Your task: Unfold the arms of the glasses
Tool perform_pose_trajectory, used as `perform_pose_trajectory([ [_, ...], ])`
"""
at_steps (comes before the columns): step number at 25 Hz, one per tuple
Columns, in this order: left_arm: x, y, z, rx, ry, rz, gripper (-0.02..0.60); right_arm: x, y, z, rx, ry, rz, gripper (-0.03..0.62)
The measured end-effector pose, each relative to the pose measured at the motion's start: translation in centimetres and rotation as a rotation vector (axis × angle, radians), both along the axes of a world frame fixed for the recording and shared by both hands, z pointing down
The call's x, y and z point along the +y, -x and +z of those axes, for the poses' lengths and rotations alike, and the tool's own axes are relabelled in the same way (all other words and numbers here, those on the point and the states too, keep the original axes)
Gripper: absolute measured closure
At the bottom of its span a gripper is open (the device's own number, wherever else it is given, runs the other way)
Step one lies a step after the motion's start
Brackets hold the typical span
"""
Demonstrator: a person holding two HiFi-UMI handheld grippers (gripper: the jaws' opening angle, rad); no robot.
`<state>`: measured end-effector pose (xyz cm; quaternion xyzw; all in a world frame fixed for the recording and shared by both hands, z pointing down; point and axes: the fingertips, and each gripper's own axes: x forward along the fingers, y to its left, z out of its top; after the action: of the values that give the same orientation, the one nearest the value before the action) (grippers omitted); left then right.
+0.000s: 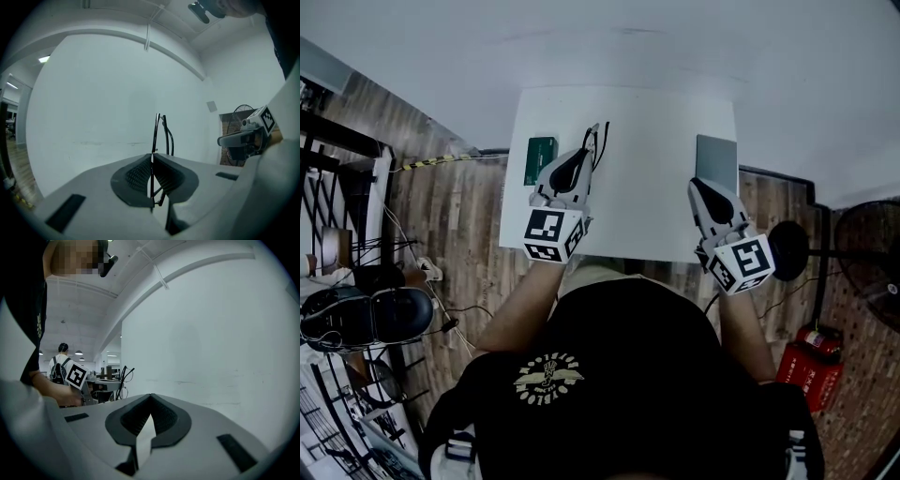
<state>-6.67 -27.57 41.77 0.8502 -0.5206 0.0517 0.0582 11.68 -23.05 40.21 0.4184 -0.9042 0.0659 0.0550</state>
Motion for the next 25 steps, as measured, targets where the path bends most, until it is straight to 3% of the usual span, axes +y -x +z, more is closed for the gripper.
perform_pose_trajectory([
  [11,2.7,-2.0,-3.2,0.083,-0.055,0.083,0.56,0.7,2.8,-3.3,-0.026,-0.036,-0.082,0.594],
  [25,6.0,-2.1,-4.1,0.088,-0.086,0.113,0.56,2.7,6.9,-4.5,-0.05,-0.025,-0.186,0.594],
])
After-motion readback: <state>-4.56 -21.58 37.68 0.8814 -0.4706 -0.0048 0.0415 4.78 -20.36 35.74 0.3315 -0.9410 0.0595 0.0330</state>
